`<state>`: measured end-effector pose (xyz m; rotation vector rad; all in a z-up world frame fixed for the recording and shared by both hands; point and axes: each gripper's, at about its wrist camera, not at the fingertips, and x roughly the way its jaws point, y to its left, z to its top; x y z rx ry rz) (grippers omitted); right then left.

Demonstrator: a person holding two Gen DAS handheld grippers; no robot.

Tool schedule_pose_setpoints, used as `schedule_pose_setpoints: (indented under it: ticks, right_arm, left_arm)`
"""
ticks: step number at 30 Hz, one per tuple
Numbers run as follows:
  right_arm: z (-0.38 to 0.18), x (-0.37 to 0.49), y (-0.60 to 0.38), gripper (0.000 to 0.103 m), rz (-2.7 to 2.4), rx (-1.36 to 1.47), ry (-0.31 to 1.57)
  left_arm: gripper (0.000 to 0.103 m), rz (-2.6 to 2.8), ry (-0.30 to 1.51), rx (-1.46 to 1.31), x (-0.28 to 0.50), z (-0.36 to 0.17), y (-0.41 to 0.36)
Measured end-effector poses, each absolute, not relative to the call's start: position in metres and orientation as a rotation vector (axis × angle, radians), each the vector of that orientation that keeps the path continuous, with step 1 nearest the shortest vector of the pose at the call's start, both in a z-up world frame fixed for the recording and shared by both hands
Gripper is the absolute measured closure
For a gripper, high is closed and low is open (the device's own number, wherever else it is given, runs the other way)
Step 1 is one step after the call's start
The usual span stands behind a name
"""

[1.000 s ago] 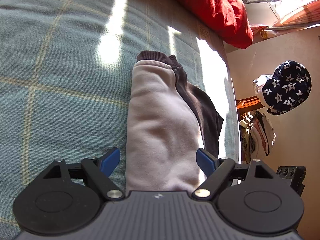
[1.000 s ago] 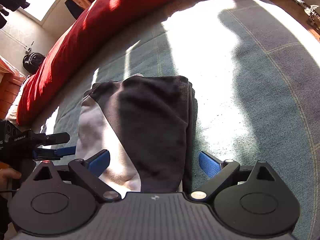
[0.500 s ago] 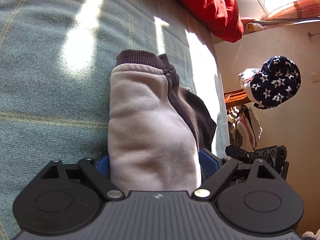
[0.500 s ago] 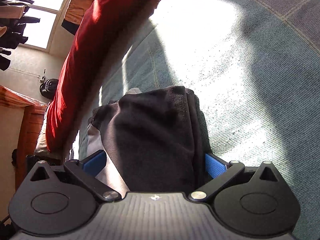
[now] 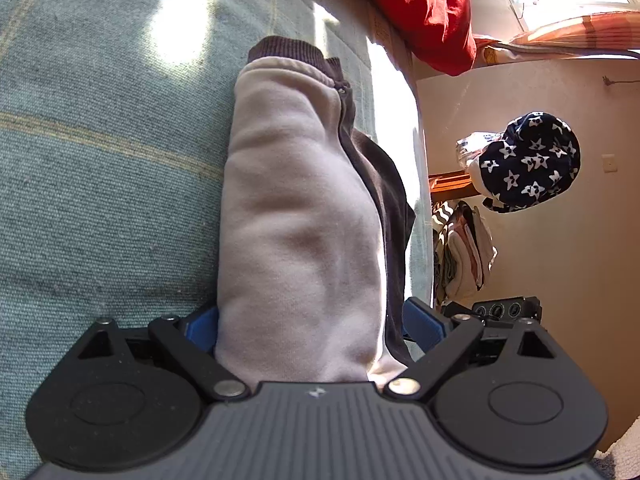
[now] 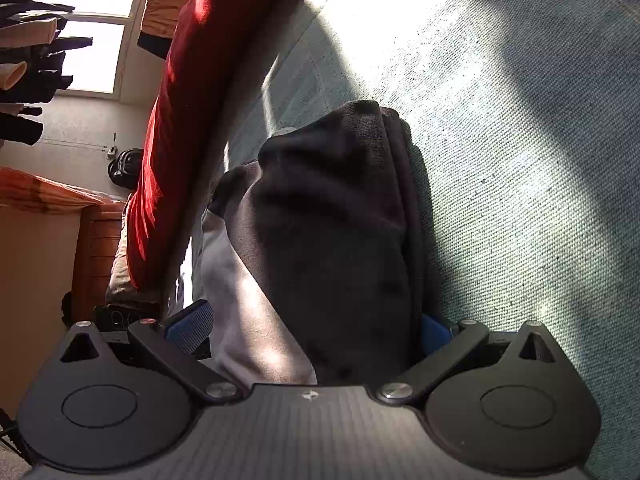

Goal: Fold clothes

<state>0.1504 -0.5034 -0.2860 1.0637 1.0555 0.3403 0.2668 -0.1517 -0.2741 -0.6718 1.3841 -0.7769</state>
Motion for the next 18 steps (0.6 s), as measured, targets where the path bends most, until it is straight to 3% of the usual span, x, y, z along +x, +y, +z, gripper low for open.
schedule_pose_setpoints:
  ticks: [4,6,13,18]
  right_arm:
    - [-0.285,0.180,-0.498,0.000,0.368,1.026,1.050]
    - [-0.286,0.196,-0.494,0.000,0.385,1.006,1.060]
    - [-0.289,0.171,-0.499,0.000,0.406,1.096,1.085]
    - [-0.295,0.163,-0.499,0.000,0.402,1.112,1.050]
  left_arm:
    - [0.010,-0.794,1.342,-0.609,0.291,-0.270,-0.174]
    - [0.002,-0.810,1.345,-0.598,0.292,-0.269,-0.178]
    - [0.002,-0.815,1.355,-0.684,0.257,-0.275,-0.157]
    - [0.002,-0.820,1.355,-0.680,0.272,-0.279,-0.168]
